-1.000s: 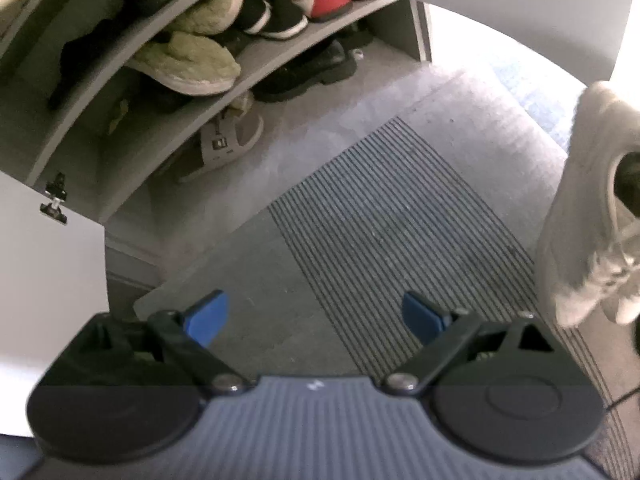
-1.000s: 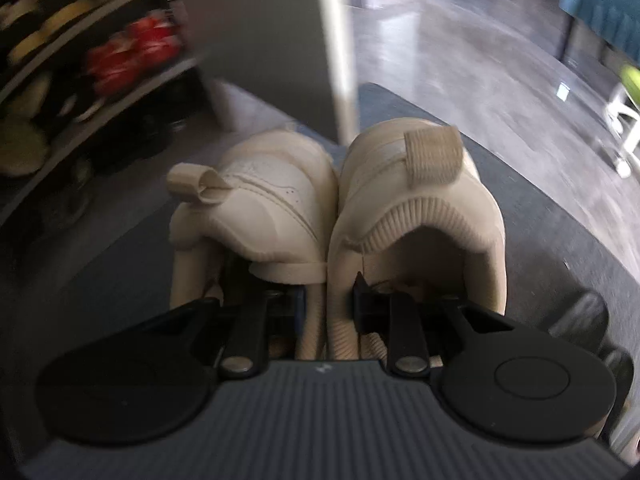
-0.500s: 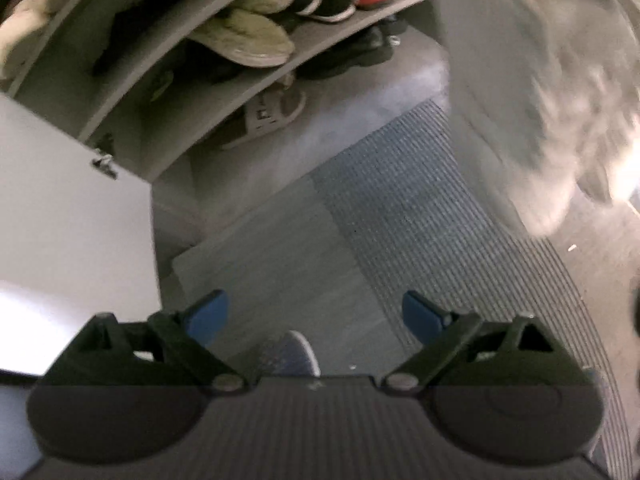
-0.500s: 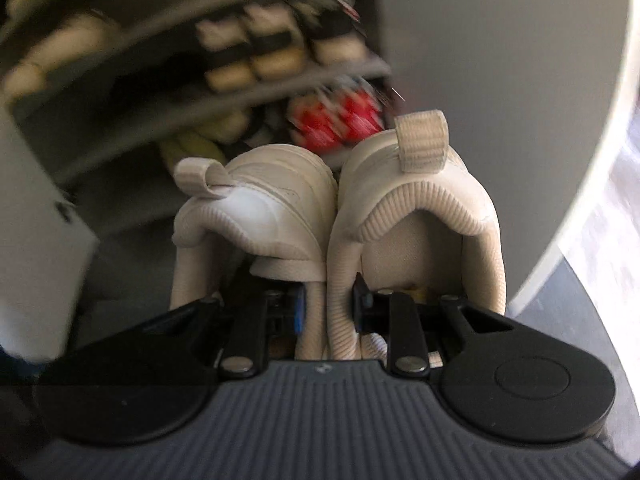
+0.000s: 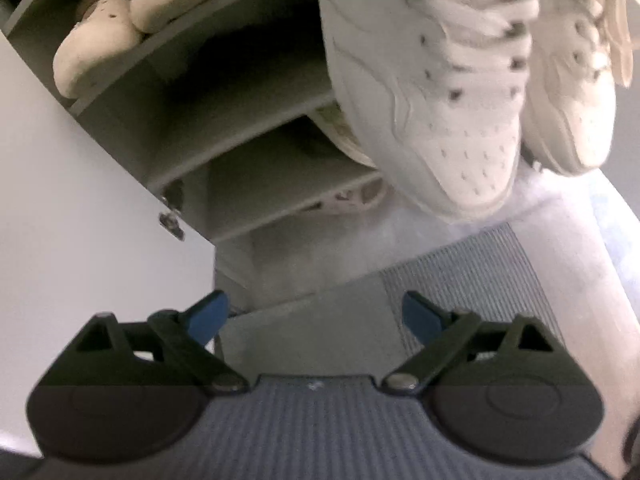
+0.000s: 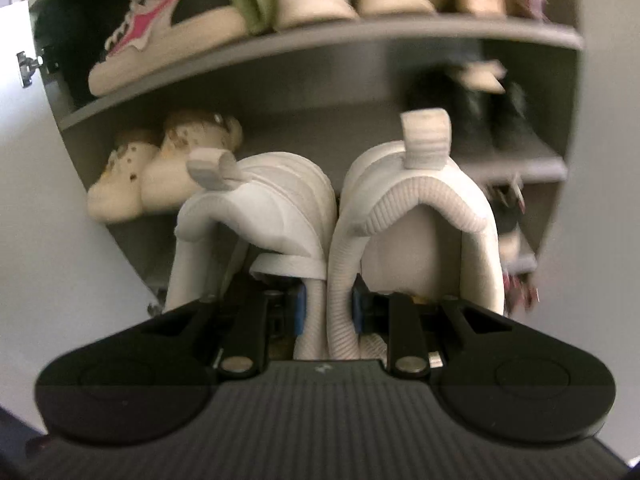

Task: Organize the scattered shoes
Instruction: 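Lift the white sneakers and carry them into the cabinet with the right gripper, then lower the sneakers onto the shelf and open the right gripper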

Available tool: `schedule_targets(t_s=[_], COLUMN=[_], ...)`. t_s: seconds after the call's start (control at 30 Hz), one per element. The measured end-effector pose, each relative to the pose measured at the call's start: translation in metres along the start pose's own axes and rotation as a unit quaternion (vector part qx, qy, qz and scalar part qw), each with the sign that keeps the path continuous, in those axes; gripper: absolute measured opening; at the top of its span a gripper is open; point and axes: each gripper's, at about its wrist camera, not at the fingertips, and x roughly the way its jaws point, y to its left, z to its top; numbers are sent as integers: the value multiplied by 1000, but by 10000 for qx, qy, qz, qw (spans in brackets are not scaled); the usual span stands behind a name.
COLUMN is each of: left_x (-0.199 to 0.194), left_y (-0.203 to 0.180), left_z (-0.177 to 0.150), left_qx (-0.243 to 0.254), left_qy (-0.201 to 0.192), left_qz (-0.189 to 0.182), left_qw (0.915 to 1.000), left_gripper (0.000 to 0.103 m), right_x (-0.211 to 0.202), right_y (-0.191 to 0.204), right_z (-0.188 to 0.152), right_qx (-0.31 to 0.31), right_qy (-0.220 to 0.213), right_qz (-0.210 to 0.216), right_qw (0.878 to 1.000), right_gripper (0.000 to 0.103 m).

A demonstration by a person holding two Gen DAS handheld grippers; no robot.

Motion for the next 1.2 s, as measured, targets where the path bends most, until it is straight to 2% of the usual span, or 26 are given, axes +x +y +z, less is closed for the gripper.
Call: schedule_targets(t_s=[0.1,0.23,0.47,0.63,0.8,0.93,1.1,1.2], left_x=[7,20,47,69,73,78,84,92], left_y=[18,26,28,11,-18,-43,-68,-74], left_z=[17,27,41,51,68,84,100,102], left_qx=[-126,-13,35,54,95,-154,-614,-683], left_qy=[-150,-284,-453,-405,-761,-943,-1112,-1245], left_qz=[103,123,-96,-389,-846,-1101,-1208,-1275], left_qw=[9998,9995,9989,9984,9935,9893,9845,9816], left_gripper=[95,95,96,96,97,97,97,98], right_x=[35,76,104,117,123,132,136,136], right_y=[4,7,15,16,12,12,10,6], right_z=[23,44,71,81,83,87,86,86], right_qx=[6,15,-195,-395,-474,-414,-483,-398], right_qy=[-176,-350,-491,-522,-424,-313,-289,-247], right_qz=[-35,-162,-225,-250,-230,-319,-357,-289], right_qw=[9998,9993,9984,9975,9977,9981,9978,9985], right_gripper=[26,26,26,26,27,28,28,28])
